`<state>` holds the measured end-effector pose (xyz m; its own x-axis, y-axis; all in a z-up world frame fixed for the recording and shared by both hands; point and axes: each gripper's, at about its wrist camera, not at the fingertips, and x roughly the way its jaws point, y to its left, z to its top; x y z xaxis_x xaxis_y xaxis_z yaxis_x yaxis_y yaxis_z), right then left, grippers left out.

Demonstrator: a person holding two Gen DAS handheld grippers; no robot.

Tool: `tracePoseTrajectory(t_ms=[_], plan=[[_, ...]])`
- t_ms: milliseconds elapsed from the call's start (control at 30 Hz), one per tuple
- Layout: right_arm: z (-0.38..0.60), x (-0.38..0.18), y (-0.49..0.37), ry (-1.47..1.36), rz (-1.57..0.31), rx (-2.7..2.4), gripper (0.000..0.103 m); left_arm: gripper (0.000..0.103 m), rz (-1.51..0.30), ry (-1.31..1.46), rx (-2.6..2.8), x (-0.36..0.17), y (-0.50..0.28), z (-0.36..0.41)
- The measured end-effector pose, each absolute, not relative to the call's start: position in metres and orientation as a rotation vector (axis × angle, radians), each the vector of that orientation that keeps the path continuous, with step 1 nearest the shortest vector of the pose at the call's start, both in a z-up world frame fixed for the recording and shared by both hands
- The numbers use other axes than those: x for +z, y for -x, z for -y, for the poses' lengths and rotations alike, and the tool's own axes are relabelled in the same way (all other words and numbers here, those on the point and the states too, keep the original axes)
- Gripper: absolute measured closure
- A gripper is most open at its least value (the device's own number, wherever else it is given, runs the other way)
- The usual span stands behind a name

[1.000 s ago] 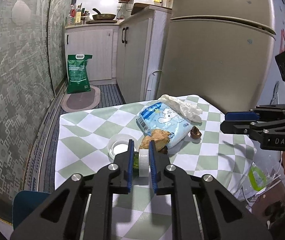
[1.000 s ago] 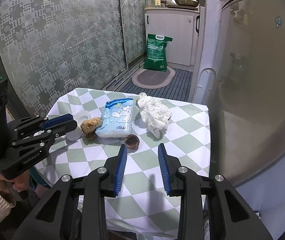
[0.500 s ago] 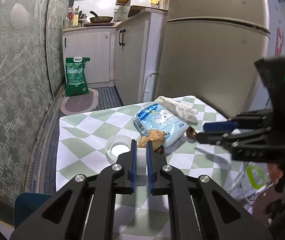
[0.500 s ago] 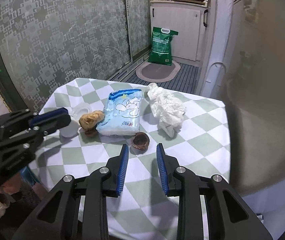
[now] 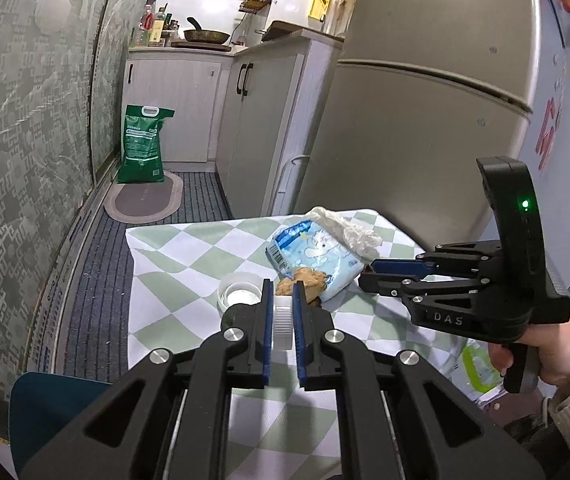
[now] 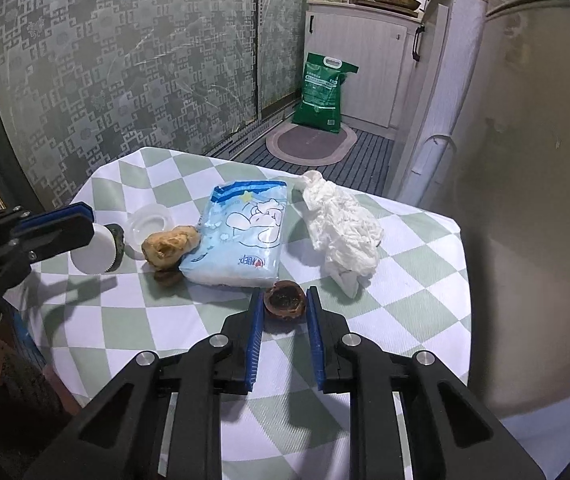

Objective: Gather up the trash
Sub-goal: 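Grasp the brown nut shell with the right gripper while left gripper grasps the white lid, then drop the white lid into the bin with left gripper while right gripper carries the shell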

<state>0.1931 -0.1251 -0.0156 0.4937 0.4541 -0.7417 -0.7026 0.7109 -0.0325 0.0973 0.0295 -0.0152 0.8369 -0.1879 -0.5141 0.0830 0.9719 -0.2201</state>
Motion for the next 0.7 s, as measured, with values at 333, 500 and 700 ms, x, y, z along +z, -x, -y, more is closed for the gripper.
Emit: tracePoseTrajectory(t_ms=[333, 500, 700], plan=[[0.124, 0.012, -0.18, 0.316, -0.739, 0.708, 0.082, 0.093, -0.565, 0.321, -0.194, -0.013, -0.089, -0.053], [0.112, 0.024, -0.169, 0.306, -0.718, 0.749, 0.082, 0.093, -0.549, 0.35, -0.196, -0.008, -0.08, -0.065], [0.092, 0.033, -0.157, 0.305, -0.706, 0.805, 0.082, 0.093, -0.527, 0.361, -0.188, -0.001, -0.066, -0.079]])
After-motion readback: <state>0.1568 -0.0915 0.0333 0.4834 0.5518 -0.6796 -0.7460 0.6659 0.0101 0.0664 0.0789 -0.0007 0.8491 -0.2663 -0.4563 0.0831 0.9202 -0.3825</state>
